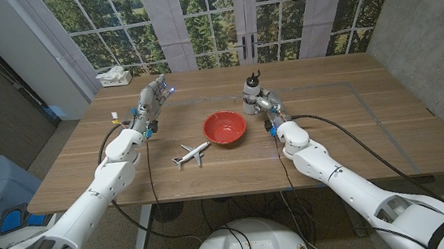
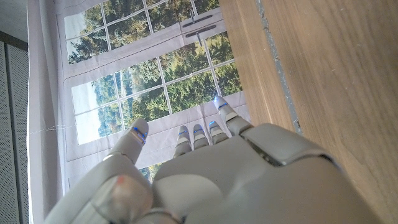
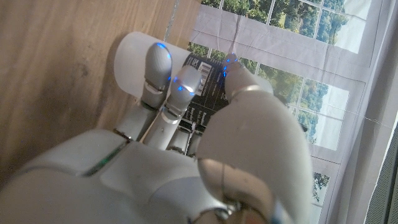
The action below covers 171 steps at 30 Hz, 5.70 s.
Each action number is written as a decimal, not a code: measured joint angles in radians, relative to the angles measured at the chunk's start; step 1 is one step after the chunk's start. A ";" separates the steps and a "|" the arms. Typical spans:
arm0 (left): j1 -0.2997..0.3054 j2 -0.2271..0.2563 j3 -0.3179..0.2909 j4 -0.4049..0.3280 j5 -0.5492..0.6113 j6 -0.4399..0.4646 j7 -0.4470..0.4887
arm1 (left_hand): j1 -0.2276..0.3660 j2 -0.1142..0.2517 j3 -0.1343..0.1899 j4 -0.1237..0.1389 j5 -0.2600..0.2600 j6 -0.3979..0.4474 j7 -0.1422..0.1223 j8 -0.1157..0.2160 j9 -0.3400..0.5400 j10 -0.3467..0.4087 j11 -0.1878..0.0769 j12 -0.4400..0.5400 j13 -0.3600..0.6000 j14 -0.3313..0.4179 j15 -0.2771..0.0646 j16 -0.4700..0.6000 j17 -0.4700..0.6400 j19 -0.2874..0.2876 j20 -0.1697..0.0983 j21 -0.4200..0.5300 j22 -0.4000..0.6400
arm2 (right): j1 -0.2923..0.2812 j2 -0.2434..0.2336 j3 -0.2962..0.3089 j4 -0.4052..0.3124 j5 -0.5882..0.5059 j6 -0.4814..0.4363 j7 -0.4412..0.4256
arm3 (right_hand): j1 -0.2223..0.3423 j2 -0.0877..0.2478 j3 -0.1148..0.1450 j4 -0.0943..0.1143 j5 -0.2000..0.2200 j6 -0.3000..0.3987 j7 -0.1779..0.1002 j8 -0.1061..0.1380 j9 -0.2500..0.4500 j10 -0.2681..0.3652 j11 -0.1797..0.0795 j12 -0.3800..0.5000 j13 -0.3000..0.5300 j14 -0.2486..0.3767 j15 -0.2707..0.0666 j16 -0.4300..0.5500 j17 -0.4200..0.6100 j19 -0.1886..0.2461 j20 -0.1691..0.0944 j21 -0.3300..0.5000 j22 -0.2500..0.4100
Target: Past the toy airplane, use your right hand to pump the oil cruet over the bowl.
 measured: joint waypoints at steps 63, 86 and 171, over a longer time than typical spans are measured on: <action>0.015 0.004 -0.001 -0.024 0.002 -0.016 -0.003 | -0.004 -0.004 0.000 -0.008 0.000 0.005 -0.005 0.000 0.000 -0.004 -0.004 0.000 0.000 0.000 0.000 0.000 0.000 0.002 0.002 -0.019 0.000 | -0.212 -0.220 0.093 -0.458 0.016 -0.250 -0.140 | 0.000 0.000 0.007 -0.007 -0.008 0.044 0.020 -0.003 0.005 0.034 0.005 0.045 0.001 -0.027 0.006 0.090 -0.003 -0.003 -0.004 0.010 0.014; 0.043 0.015 -0.008 -0.057 0.000 -0.031 -0.005 | -0.004 -0.004 0.000 -0.008 0.000 0.005 -0.005 0.000 0.000 -0.004 -0.004 0.000 0.000 0.000 0.000 0.000 0.000 0.013 0.002 -0.027 -0.001 | -0.331 -0.294 0.136 -0.630 0.009 -0.330 -0.226 | 0.000 0.000 0.010 -0.010 -0.007 0.048 0.024 -0.011 0.004 0.034 0.005 0.047 0.001 -0.040 0.003 0.110 -0.002 -0.003 -0.004 0.010 0.014; 0.070 -0.034 -0.041 0.053 -0.072 -0.165 -0.127 | -0.011 -0.005 -0.001 -0.015 0.000 0.005 -0.005 0.000 -0.001 -0.004 -0.004 0.000 0.000 0.000 0.000 0.000 0.000 0.022 0.003 -0.059 -0.001 | 0.029 -0.342 -0.327 -0.964 -0.564 -1.284 -0.261 | -0.003 0.003 0.025 -0.025 -0.008 0.069 0.016 -0.030 0.009 0.039 0.010 0.062 0.001 -0.072 0.004 0.148 -0.007 -0.027 0.005 0.003 -0.009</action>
